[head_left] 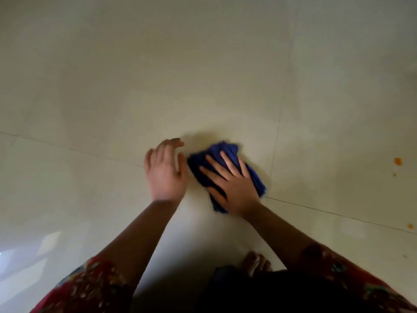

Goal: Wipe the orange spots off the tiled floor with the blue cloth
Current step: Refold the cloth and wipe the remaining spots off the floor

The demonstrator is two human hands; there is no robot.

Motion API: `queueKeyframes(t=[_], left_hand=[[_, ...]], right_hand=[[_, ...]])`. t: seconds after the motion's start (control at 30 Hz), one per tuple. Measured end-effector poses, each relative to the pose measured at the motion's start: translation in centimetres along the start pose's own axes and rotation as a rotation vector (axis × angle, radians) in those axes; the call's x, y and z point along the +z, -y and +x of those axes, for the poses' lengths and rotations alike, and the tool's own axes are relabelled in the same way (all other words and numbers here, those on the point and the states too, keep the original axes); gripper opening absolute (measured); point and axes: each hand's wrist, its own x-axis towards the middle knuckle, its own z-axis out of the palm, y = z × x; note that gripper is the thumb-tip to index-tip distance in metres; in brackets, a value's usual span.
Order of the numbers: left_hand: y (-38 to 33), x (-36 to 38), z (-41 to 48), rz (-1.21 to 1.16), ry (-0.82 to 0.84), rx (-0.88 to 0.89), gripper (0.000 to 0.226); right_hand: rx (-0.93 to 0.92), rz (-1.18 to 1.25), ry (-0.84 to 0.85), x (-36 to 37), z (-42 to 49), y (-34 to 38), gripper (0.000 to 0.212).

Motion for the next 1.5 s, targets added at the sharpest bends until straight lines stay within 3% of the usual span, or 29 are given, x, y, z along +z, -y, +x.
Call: queueKeyframes(t=[0.07,0.13,0.2,0.27,0.3,0.4,0.43,0.47,0.53,0.6,0.7,0.8,1.0,1.07,1.27,1.33,1.5], left_hand=[[-2.4,1.4,0.5,-0.044,0.089,0.057,0.032],[-3.5,2.7,0.0,-0.045,0.189,0.115,0.034],[-4.0,4.0,-0.7,-0.025,0.276,0.177,0.04],[-4.3,4.8,-1.5,0.0,0.335,0.231,0.046],[-4.6,5.2,-1.9,-0.001,0.354,0.262,0.048],[-5.8,5.8,-3.1,-0.035,0.413,0.334,0.048],[-6.2,5.8,-3.7,-0.047,0.431,0.34,0.046],[-7.0,5.8,-4.3,-0.063,0.449,0.352,0.043],[-8.3,5.8,-5.4,-0.081,0.488,0.381,0.041],[-9.3,6.2,-6.0,-0.094,0.526,0.414,0.041],[-10.5,7.5,-7.1,-0.069,0.615,0.457,0.041],[-11.5,8.3,-7.7,0.005,0.68,0.494,0.044],[-14.6,9.9,-7.8,-0.018,0.659,0.495,0.042],[-16.1,10.7,-7.9,-0.008,0.688,0.495,0.041],[-19.2,11.7,-6.3,0.006,0.711,0.619,0.035],[-20.7,11.8,-5.1,0.081,0.72,0.703,0.037],[-26.0,12.8,-0.2,0.316,0.834,0.961,0.038]], right_hand=[[0.099,0.0,0.031,-0.3,-4.9,-3.2,0.055],[0.327,-0.002,-0.007,-1.0,-6.8,-6.9,0.055],[0.627,0.01,-0.03,-1.4,-5.5,-8.8,0.059],[0.808,0.061,-0.041,-1.6,-2.9,-8.3,0.062],[0.781,0.081,-0.026,-1.5,-2.5,-7.8,0.062],[0.351,0.068,0.109,-0.5,-9.1,-5.5,0.056],[0.294,0.07,0.146,0.0,-13.1,-5.2,0.055],[0.351,0.058,0.129,0.1,-17.7,-5.7,0.055],[0.689,0.074,0.061,-0.5,-24.1,-8.4,0.058],[0.963,0.122,0.139,-1.2,-26.3,-12.1,0.065],[1.037,0.15,0.146,-2.4,-24.1,-15.5,0.074],[1.007,0.193,0.087,-2.3,-19.5,-15.4,0.074],[0.567,0.04,0.025,0.5,-24.0,-11.5,0.063],[0.576,0.066,-0.018,0.3,-26.5,-14.7,0.059],[0.98,0.201,-0.149,-1.9,-20.0,-22.2,0.059],[0.956,0.218,-0.178,-1.8,-17.6,-21.5,0.058],[0.642,0.201,-0.212,-0.7,-19.3,-16.8,0.051]])
